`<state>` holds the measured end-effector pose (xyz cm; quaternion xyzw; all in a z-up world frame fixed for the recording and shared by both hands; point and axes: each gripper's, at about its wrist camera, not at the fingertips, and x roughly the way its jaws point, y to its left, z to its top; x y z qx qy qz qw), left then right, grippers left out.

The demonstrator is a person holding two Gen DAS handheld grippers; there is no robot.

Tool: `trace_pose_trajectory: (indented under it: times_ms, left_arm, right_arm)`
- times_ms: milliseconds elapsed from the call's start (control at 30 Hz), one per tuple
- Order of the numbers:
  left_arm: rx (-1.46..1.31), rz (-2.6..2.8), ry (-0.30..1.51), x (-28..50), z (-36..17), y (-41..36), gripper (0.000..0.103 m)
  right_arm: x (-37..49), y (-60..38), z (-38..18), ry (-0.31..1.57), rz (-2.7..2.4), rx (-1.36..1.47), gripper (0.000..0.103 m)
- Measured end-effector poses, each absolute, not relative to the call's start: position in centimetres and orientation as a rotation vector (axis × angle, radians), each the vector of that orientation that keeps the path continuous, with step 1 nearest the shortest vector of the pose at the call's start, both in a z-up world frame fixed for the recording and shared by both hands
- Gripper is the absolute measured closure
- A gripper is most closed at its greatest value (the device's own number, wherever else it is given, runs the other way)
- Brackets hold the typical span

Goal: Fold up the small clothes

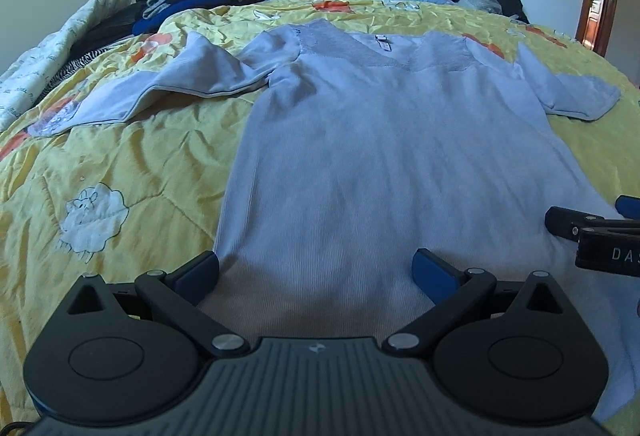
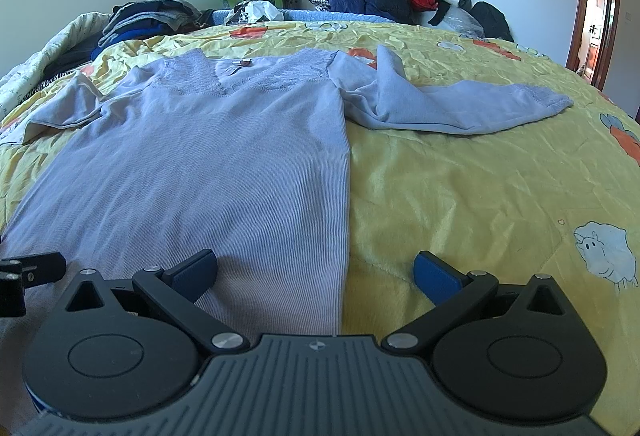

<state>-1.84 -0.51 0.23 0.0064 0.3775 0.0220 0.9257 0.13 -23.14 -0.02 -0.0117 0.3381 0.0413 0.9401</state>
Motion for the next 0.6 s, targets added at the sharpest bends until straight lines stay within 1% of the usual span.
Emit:
trace_pose_trajectory:
  times_ms: [233,433,600]
  left_arm:
    - [0.023,0.061,0.796,-1.4,0.8,-0.6,0.0]
    - [0.011,0.067,0.745,-1.9,2.5,0.0,0.0]
    - [0.004,0.09,0.753,-1.8,2.8,0.3,0.0]
  right_arm:
    - [0.3,-23.1,0.1,0.701,0.087,-0.03,0.001]
    - [1.3,-22.8,0.4,0.759,0.082,-0.029,0.001]
    - [1.6,-22.7,0.6,0.771,0.084,-0.032,0.001]
